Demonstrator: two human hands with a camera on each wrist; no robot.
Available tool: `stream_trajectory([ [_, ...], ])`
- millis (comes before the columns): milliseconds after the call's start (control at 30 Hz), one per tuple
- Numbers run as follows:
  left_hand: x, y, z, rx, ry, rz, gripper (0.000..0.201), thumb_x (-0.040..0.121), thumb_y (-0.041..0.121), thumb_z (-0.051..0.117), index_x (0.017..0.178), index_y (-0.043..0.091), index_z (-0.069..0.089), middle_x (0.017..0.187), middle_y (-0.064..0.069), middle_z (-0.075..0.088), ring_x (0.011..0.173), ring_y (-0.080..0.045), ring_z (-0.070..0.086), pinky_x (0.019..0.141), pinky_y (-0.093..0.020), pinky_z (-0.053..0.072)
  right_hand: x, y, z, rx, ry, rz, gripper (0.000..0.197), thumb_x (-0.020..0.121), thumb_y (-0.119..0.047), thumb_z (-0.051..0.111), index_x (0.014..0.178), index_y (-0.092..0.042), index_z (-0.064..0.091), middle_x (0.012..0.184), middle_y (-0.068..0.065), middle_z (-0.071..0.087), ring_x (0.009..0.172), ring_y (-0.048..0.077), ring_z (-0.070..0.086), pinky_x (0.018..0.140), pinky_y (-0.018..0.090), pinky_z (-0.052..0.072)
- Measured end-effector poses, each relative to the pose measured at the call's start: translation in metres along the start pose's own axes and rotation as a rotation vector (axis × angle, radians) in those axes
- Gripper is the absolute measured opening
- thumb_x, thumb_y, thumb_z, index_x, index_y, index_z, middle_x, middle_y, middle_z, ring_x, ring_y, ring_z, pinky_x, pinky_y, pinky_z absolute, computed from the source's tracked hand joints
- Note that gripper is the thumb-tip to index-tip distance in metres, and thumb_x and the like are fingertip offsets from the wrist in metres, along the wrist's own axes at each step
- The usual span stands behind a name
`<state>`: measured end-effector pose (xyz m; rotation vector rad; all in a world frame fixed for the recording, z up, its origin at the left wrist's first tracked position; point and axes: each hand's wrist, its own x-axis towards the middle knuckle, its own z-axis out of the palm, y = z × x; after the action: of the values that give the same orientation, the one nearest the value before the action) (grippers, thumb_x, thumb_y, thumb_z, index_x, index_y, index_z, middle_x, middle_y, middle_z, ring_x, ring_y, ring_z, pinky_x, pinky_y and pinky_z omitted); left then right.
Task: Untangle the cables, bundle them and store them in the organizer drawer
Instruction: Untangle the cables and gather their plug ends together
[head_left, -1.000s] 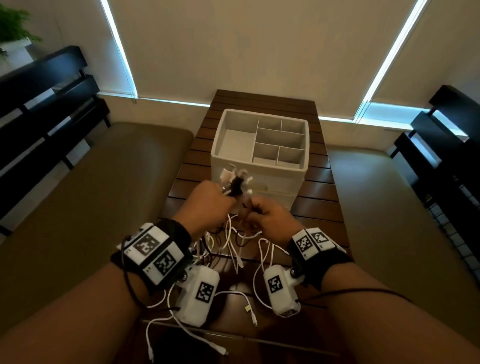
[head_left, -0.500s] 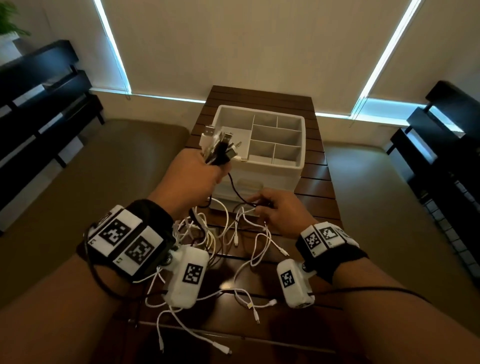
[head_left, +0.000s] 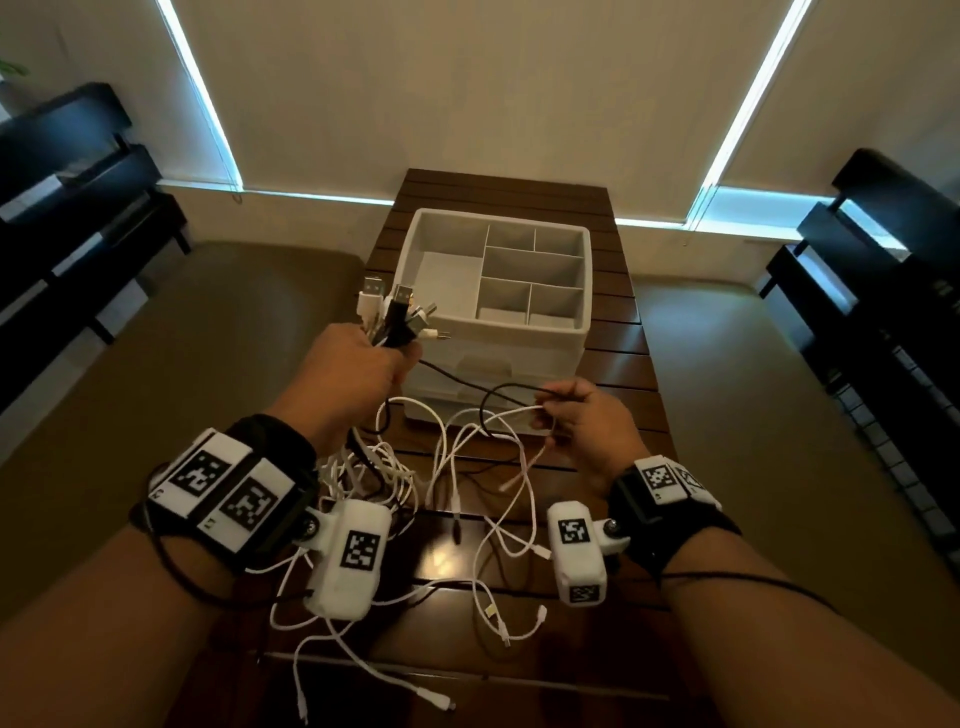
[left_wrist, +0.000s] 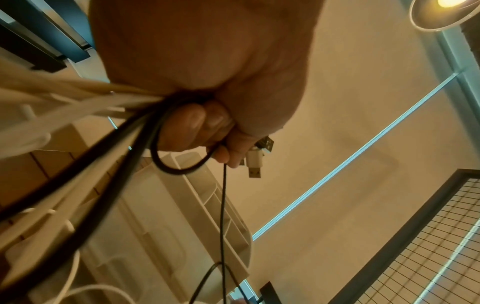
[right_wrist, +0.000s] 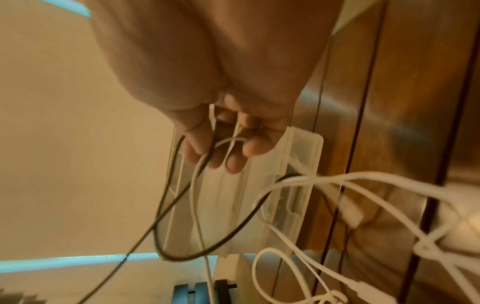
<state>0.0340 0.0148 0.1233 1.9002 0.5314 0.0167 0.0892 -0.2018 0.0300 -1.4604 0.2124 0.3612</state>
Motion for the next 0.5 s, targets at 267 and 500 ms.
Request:
stream_trajectory([
  [267, 0.010, -0.004, -0.004, -0.039, 0.050, -0.056, 0.015, 0.091, 0.017, 0.063, 0.093, 0.002, 0.060, 0.061, -0.001, 0.045, 0.050, -0.014, 0.038, 0.045, -0.025, 0.031, -0.008, 0.012, -0.017, 0.240, -0.255, -0.044, 0.031, 0.068, 0.014, 0.048, 0.053, -0.011, 0.054, 0.088, 0.010, 0.070, 0.085, 0.027, 0.066, 0.072, 0.040, 0.048],
  [500, 0.010, -0.007, 0.002, -0.010, -0.087, -0.005, 0.017, 0.089, 0.016, 0.065, 0.092, -0.001, 0.067, 0.053, 0.002, 0.044, 0.044, -0.011, 0.033, 0.044, -0.025, 0.027, -0.007, 0.005, -0.011, -0.481, -0.260, -0.106, 0.025, 0.077, -0.023, 0.077, 0.070, -0.008, 0.059, 0.077, 0.009, 0.066, 0.075, 0.015, 0.062, 0.070, 0.028, 0.050],
])
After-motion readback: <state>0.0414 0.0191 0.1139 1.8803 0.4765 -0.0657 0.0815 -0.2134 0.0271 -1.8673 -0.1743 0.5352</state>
